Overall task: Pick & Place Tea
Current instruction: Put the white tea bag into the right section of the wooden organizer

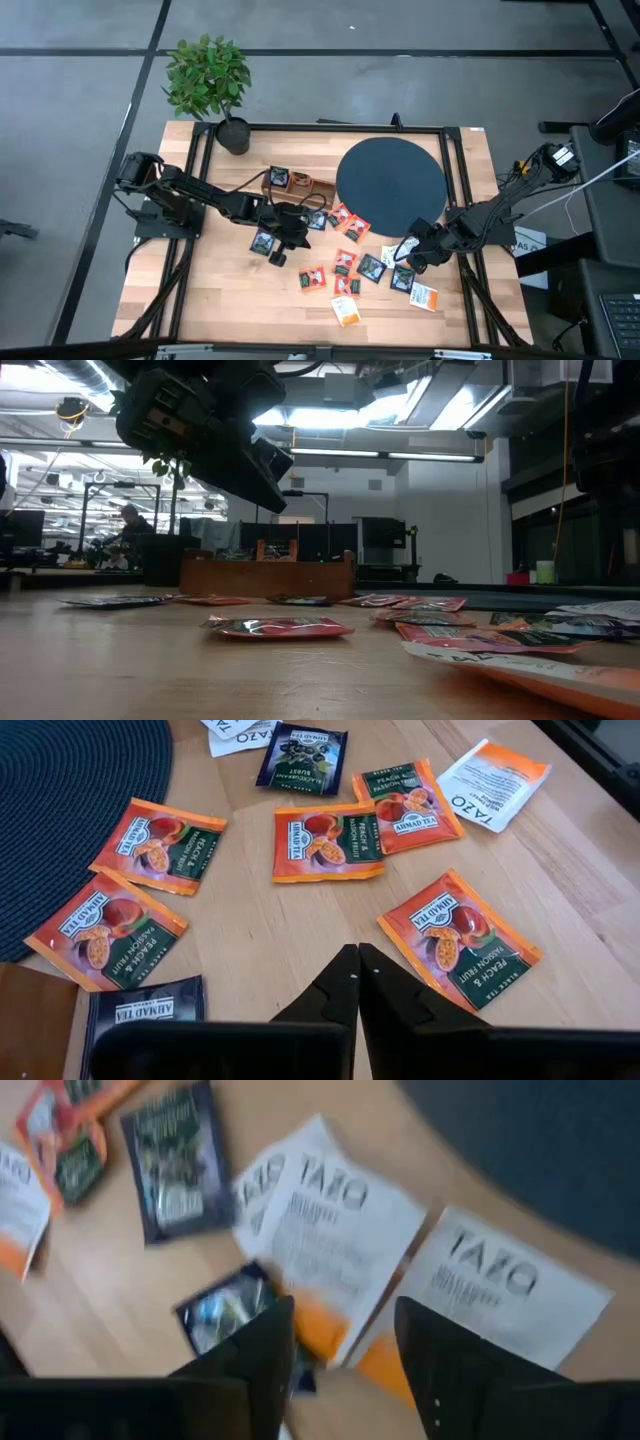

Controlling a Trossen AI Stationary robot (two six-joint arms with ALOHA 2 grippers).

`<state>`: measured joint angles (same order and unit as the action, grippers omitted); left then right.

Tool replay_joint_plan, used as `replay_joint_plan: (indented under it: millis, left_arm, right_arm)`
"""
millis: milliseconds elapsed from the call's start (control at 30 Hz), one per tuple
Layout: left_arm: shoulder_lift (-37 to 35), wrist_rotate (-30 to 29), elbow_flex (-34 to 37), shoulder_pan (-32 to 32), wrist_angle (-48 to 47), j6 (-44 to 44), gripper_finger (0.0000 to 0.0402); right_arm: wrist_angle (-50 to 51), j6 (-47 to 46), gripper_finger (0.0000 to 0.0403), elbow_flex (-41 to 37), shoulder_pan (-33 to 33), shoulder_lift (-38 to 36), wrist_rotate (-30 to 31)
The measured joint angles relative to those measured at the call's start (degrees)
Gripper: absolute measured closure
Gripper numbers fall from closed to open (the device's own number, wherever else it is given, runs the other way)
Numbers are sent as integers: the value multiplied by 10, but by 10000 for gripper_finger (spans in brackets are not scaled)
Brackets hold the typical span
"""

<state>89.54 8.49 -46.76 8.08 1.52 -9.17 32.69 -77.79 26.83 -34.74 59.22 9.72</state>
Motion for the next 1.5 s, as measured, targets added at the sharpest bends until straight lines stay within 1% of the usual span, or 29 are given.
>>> replay_joint_plan:
  millis: [67, 200, 333, 600, 867, 967, 1233, 1500]
  left_arm:
    - [0, 0, 0, 0, 0, 0, 399]
    - [0, 0, 0, 0, 0, 7, 399]
    - [0, 0, 0, 0, 0, 10, 397]
    - [0, 1, 0, 0, 0, 10, 397]
    - [0, 1, 0, 1, 0, 11, 399]
    - [0, 2, 0, 2, 0, 11, 397]
    - [0, 2, 0, 2, 0, 10, 397]
    - [0, 2, 0, 5, -1, 10, 399]
  right_arm:
    - [0, 0, 218, 0, 0, 0, 22]
    - [0, 0, 214, 0, 0, 2, 37]
    - [-2, -15, 214, 0, 0, 13, 38]
    - [-7, -30, 214, 0, -15, 60, 38]
    - [-20, -44, 214, 0, -17, 64, 39]
    - [-21, -52, 214, 0, -23, 65, 56]
    - [-32, -79, 214, 0, -37, 86, 72]
    - [-44, -91, 214, 0, -38, 119, 68]
